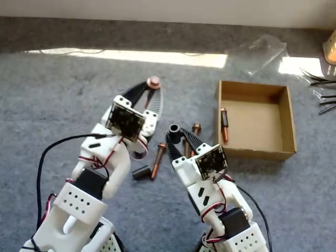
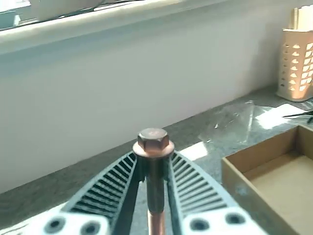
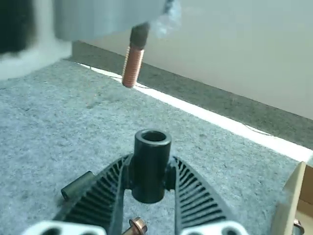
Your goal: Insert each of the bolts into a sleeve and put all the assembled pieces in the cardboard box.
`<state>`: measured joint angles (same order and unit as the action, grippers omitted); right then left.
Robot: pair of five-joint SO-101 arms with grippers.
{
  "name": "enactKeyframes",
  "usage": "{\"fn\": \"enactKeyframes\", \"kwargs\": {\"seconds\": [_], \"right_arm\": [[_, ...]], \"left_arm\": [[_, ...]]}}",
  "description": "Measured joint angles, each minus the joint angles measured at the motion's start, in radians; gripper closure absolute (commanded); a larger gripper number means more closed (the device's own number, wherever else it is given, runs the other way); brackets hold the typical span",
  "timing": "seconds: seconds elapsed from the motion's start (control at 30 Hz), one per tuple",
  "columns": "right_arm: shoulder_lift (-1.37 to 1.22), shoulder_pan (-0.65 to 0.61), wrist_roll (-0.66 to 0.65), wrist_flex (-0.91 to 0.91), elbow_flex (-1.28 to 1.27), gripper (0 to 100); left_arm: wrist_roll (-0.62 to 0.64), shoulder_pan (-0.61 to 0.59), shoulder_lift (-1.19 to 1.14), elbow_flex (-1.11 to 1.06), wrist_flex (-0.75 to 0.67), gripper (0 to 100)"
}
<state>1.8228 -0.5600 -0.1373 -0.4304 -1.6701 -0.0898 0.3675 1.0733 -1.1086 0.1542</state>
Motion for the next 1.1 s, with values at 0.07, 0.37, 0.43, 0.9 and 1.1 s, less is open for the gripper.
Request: {"fn": "enactKeyframes", "kwargs": {"seconds": [0.07, 0.37, 0.43, 0.9, 1.1], "right_arm": [[0.000, 0.000, 0.000, 0.000, 0.000, 99.4], [0.000, 0.000, 0.000, 0.000, 0.000, 99.4], [0.000, 0.000, 0.000, 0.000, 0.000, 99.4], [0.000, 0.000, 0.110, 0.068, 0.000, 99.4], [0.000, 0.000, 0.052, 0.112, 0.000, 99.4]], "left_arm": [[0.000, 0.046, 0.000, 0.000, -0.005, 99], [0.221, 0.063, 0.064, 0.006, -0.005, 99], [0.264, 0.040, 0.091, 0.006, -0.005, 99], [0.428, 0.020, 0.123, 0.006, -0.005, 99], [0.428, 0.044, 0.123, 0.006, -0.005, 99]]}}
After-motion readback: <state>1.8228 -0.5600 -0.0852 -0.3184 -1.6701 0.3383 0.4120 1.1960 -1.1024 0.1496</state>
